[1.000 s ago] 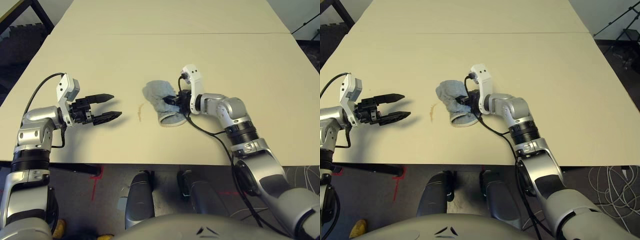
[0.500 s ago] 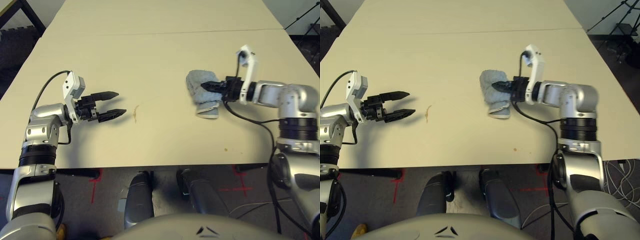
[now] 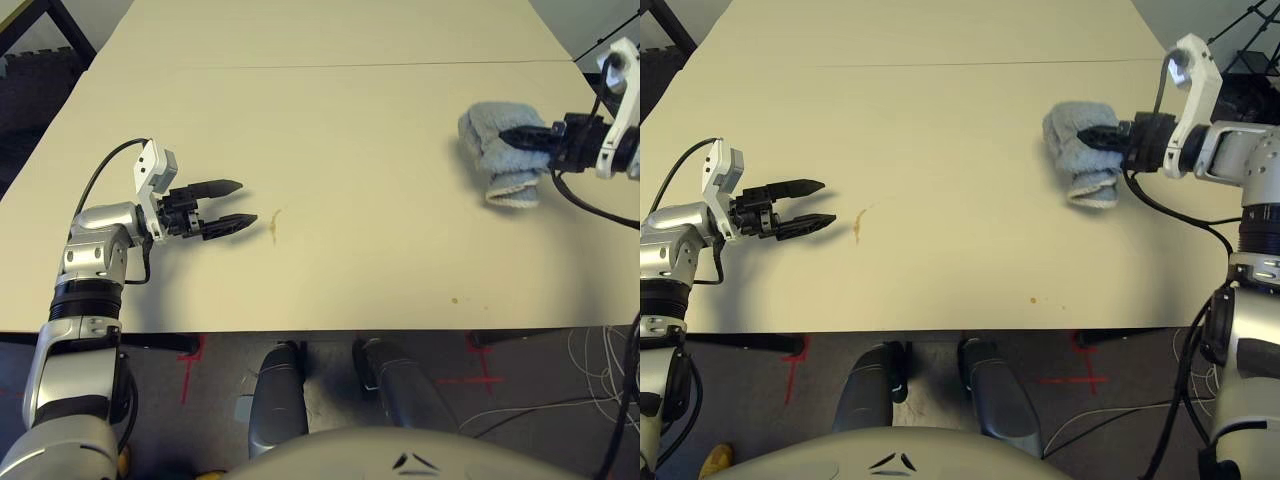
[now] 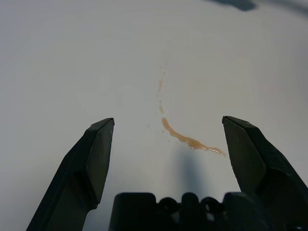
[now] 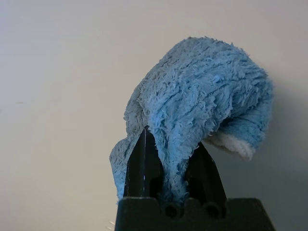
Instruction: Wipe the water off the table with a rag.
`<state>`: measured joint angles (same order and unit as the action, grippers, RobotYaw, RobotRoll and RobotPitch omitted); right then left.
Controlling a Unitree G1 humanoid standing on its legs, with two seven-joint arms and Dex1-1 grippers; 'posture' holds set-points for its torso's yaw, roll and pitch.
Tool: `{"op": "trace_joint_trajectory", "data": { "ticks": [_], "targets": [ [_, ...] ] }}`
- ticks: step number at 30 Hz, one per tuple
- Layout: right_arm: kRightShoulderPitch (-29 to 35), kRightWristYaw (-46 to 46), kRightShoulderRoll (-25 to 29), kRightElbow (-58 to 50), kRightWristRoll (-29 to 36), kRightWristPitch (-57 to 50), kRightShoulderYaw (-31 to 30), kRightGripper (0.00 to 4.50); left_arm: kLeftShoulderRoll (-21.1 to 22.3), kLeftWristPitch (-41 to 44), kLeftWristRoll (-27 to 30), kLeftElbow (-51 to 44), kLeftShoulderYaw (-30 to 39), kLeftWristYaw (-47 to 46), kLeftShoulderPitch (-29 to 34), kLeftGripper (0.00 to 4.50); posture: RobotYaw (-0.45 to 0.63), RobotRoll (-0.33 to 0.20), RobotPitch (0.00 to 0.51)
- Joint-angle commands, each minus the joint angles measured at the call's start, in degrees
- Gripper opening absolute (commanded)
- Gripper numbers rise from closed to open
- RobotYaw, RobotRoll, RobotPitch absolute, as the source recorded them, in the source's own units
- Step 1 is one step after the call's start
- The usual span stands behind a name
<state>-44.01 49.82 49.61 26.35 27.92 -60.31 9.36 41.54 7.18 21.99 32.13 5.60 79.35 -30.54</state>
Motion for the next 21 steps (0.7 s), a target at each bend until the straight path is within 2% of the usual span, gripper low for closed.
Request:
{"op": "trace_joint_trajectory", "data": {
  "ticks": [1, 6, 12, 18, 21],
  "targets": [
    [1.24, 1.7, 0.76, 3.63, -2.06, 4.04, -0.76, 0.18, 0.45, -0.4, -0.74, 0.02, -0.16, 0.62, 0.32, 4.5, -0.21, 0.0, 0.158],
    [4.2, 2.14, 0.26, 9.8, -6.46, 11.16, -2.15, 0.18, 0.78, -0.29, -0.69, -0.17, 0.01, 0.65, 0.53, 4.5, -0.21, 0.0, 0.161],
    [7.28, 1.39, -0.87, 10.55, -10.5, 16.62, -3.9, 2.18, 0.73, -0.11, -0.8, -0.2, -0.26, 0.6, 0.2, 4.5, -0.22, 0.0, 0.162],
    [5.8, -0.6, 0.83, 10.12, -10.79, 19.75, -0.16, 4.49, 0.43, -0.3, -0.74, 0.79, -0.05, 0.37, -1.15, 4.5, -0.23, 0.0, 0.161],
    [4.58, -0.55, 2.29, 10.1, -10.33, 21.79, 2.17, 4.49, -0.17, 1.2, 0.73, 1.17, 1.39, -0.87, -2.65, 4.5, -0.23, 0.0, 0.161]
  ]
}}
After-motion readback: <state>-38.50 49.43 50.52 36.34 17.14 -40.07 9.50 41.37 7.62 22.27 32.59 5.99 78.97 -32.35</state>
